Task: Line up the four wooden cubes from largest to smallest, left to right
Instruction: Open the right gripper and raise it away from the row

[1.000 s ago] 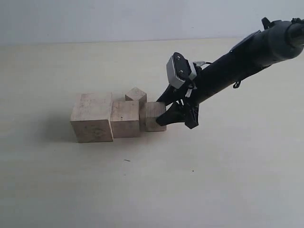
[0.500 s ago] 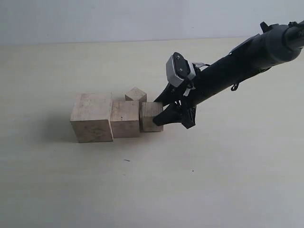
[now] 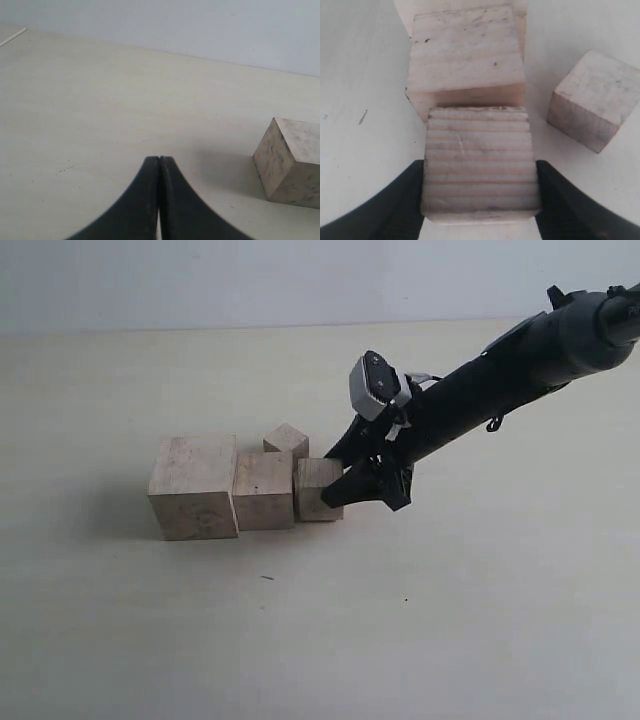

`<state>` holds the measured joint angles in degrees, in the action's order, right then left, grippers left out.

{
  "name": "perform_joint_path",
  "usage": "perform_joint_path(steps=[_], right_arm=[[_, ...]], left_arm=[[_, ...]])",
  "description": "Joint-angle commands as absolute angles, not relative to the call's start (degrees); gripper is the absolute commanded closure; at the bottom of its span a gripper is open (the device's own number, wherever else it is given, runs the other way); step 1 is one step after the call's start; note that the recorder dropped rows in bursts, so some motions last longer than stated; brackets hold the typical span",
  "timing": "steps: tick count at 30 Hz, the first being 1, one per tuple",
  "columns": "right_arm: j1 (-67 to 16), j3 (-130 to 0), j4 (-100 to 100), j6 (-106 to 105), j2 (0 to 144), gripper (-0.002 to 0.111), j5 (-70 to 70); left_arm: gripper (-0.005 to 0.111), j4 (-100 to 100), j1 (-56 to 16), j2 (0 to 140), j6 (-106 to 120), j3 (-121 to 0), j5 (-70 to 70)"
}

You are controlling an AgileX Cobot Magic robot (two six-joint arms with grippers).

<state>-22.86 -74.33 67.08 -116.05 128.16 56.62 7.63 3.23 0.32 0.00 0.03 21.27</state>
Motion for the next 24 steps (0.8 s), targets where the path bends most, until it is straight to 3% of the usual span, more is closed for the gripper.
perform_joint_path(steps=[1,18,21,24], right_arm=[[-22.65,-74.10,63.73,-114.81,129.15,0.044,55.62],[-22.65,-74.10,56.79,-98.17,116.80,0.043,55.14],[-22.65,-74.10,46.83,-81.02,116.07,0.051,46.89],[-23.04,-74.10,43.47,-70.26,117.06,0.053,44.92]], left_arm=[[0.107,7.77,2.81,0.00,0.00,0.00,21.08],[0.107,7.77,2.81,0.00,0.00,0.00,21.08],[0.107,7.77,2.81,0.00,0.00,0.00,21.08],[0.107,7.77,2.81,0.00,0.00,0.00,21.08]])
